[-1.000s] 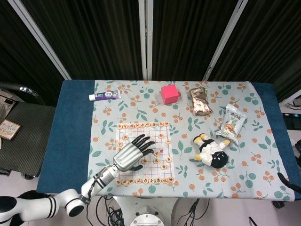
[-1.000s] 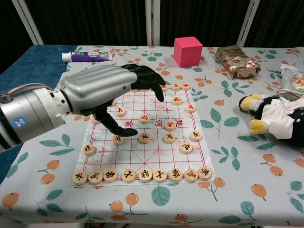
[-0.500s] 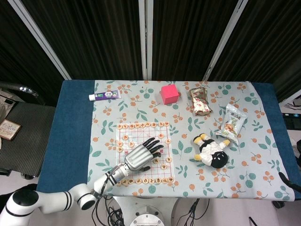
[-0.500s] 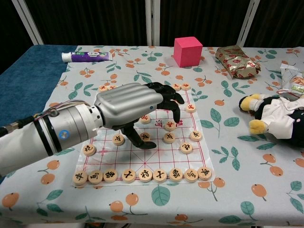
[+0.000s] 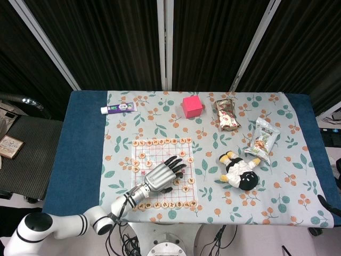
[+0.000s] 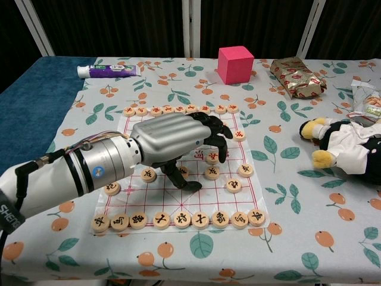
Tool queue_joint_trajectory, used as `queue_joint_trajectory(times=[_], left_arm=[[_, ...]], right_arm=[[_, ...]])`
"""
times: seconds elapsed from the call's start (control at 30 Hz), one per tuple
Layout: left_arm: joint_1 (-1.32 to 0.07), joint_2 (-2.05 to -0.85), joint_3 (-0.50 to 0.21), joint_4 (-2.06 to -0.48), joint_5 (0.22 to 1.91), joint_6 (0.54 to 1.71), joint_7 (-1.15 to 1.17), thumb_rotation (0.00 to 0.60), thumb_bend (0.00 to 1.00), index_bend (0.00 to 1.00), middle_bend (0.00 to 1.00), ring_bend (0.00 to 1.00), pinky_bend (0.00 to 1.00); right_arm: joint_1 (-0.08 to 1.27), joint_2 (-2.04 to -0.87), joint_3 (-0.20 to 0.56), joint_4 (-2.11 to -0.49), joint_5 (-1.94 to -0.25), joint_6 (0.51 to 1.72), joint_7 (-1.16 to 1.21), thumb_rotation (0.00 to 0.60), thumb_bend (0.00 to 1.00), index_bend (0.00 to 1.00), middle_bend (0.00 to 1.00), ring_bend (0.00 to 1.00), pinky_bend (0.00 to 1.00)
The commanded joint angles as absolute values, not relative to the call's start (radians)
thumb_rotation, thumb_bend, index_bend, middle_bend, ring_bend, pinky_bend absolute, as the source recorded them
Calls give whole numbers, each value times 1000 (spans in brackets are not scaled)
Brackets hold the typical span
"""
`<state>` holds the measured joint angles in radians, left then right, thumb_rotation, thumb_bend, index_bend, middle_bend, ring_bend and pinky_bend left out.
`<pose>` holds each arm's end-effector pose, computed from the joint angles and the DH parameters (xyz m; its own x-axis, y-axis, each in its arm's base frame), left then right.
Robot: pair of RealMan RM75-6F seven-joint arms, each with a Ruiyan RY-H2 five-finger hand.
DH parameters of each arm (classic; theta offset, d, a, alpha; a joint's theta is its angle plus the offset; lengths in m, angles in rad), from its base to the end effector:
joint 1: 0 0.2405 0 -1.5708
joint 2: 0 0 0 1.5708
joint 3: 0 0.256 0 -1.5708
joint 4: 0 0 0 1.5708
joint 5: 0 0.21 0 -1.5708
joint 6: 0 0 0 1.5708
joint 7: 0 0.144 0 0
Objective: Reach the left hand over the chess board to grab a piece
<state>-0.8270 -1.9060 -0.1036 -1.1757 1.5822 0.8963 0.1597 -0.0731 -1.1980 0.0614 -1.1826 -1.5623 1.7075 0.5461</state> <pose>-0.0745 0.2885 -0.1308 0.5307 0.2272 0.8165 0.6201 -0.7609 -0.1913 -0.3775 -0.1259 0.2052 0.2178 0.1653 0.9619 -0.9753 -0.0015 0.2210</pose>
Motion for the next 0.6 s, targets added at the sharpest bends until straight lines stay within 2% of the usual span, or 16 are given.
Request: queue_joint_trajectory(times=[0.03, 0.6], left_arm=[[-829, -1908, -100, -1172, 1577, 898, 154, 600, 250, 372, 104, 0, 31], [-846, -1920, -75, -1142, 1570, 913, 115, 600, 307, 472, 105, 0, 29]], right_arm=[[-72, -1199, 62, -1183, -1563, 1707, 546, 600, 102, 0, 0, 0, 0], [-71, -1195, 62, -1184, -1560, 1697, 542, 600, 102, 0, 0, 0, 0]])
